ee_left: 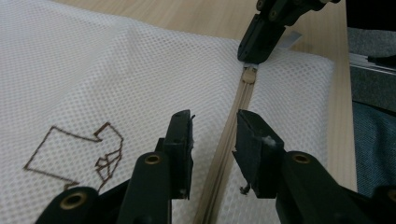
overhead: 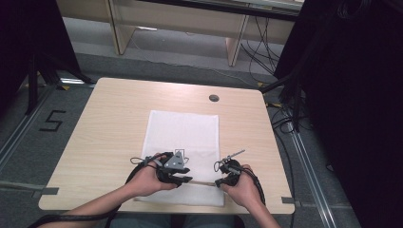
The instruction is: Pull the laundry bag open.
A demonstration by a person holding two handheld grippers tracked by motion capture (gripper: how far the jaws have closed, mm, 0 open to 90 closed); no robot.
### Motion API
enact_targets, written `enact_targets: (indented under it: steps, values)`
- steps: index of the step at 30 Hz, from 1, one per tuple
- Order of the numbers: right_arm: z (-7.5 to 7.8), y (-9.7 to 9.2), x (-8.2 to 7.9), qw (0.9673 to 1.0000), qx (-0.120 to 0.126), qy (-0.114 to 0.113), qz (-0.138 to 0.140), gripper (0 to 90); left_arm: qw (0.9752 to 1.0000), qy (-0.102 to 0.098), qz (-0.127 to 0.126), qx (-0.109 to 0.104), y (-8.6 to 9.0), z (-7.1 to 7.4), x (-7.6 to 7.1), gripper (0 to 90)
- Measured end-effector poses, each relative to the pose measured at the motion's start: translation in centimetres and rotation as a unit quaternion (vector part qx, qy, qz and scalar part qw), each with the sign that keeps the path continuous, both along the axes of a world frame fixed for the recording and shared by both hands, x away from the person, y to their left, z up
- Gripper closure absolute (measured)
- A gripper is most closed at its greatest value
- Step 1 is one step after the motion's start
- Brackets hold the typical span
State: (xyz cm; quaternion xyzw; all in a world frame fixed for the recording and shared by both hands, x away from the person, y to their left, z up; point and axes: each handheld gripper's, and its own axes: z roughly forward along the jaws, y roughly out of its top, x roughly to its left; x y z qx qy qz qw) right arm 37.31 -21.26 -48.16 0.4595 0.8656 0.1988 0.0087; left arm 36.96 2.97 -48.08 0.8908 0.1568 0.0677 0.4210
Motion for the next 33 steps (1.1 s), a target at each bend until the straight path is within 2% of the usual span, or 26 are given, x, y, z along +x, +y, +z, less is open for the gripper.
enact_targets:
  steps: [1,3,6,7,8,14,16,17,19,26,27,29,30,33]
  values:
    - [0.1,0.2,-0.1,0.9999,-0.005,0.006,-0.013,90.0,1.0,0.003,-0.003,-0.003,-0.4,0.0,-0.1,67.1]
    - [0.1,0.2,-0.1,0.9999,-0.008,0.0,-0.006,90.0,0.9999,0.001,-0.012,0.0,-1.0,-0.1,0.0,68.1]
    - [0.1,0.2,-0.2,0.9999,-0.007,0.004,-0.013,90.0,0.9998,0.01,-0.017,0.003,-1.9,-0.3,0.0,68.6]
    - [0.1,0.2,-0.2,0.9998,-0.007,0.006,-0.016,90.0,0.9995,0.009,-0.024,0.016,-2.5,-0.6,0.2,68.8]
    - [0.1,0.1,-0.1,1.0,-0.004,0.001,-0.008,90.0,0.9995,0.013,-0.026,0.014,-2.9,-0.8,0.2,68.9]
    - [0.0,0.2,-0.3,0.9999,0.0,-0.006,-0.011,90.0,0.9989,0.015,-0.038,0.023,-4.6,-1.3,0.5,69.7]
    - [0.0,0.1,-0.3,0.9999,-0.003,-0.004,-0.009,90.0,0.9988,0.015,-0.041,0.023,-4.9,-1.4,0.6,69.8]
    - [0.0,0.1,-0.2,1.0,0.0,-0.005,-0.007,90.0,0.9986,0.023,-0.045,0.018,-5.4,-1.7,0.6,70.6]
    - [0.0,0.0,-0.2,1.0,0.002,-0.002,-0.004,90.0,0.9984,0.021,-0.047,0.023,-5.8,-2.0,0.6,70.9]
    - [-0.1,-0.1,-0.2,1.0,0.003,-0.007,-0.002,90.0,0.9981,0.027,-0.05,0.024,-6.8,-2.7,0.8,72.3]
    - [0.1,0.1,-0.4,0.9998,0.001,0.008,-0.021,90.0,0.9981,0.027,-0.05,0.024,-6.8,-2.7,0.8,72.7]
    - [0.1,0.0,-0.3,0.9998,0.0,0.005,-0.019,90.0,0.998,0.024,-0.053,0.025,-6.9,-2.7,0.7,73.5]
    - [0.1,0.0,-0.3,0.9998,0.001,0.005,-0.02,90.0,0.9979,0.012,-0.058,0.028,-7.1,-2.7,0.6,73.7]
    - [0.1,0.0,-0.3,0.9998,0.0,0.005,-0.02,90.0,0.9975,0.002,-0.066,0.027,-7.1,-2.7,0.7,73.8]
